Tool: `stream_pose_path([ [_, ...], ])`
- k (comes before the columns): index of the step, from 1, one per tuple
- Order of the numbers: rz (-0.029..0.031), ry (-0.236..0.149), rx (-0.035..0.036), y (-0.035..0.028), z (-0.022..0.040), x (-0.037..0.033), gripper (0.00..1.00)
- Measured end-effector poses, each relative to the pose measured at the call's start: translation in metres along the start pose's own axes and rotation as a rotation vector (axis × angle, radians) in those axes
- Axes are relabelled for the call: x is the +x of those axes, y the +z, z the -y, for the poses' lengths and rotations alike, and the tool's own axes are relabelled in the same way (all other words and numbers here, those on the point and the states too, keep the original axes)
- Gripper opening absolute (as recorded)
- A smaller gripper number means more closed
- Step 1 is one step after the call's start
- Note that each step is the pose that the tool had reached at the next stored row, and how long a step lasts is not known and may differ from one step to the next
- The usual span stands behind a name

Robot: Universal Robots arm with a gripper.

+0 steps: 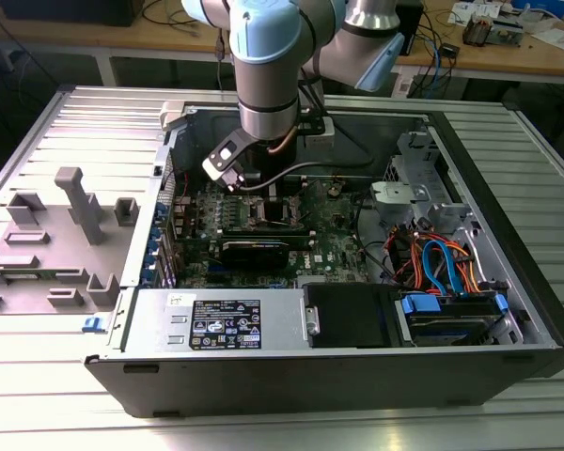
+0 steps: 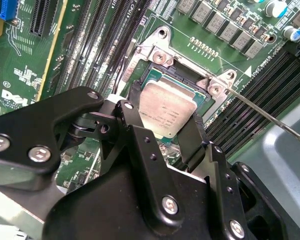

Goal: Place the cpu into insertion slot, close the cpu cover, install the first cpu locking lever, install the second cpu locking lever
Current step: 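Place the cpu into insertion slot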

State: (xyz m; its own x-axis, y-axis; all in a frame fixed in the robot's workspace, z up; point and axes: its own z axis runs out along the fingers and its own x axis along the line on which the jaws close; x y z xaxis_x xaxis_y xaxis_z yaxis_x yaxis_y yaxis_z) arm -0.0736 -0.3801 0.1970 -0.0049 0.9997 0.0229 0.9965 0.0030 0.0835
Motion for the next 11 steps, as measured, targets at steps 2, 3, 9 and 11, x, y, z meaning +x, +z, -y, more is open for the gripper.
stream_pose_path([
  [2,-0.0002,0.000,-0.0001,0.0003,0.0000,0.0000,0.54],
  [3,-0.0002,0.000,-0.0001,0.0004,0.0000,0.0000,0.54],
  [9,-0.0005,0.000,-0.0003,0.0011,0.0000,0.0001,0.62],
  [11,-0.0002,0.000,-0.0001,0.0011,0.0001,0.0000,0.62],
])
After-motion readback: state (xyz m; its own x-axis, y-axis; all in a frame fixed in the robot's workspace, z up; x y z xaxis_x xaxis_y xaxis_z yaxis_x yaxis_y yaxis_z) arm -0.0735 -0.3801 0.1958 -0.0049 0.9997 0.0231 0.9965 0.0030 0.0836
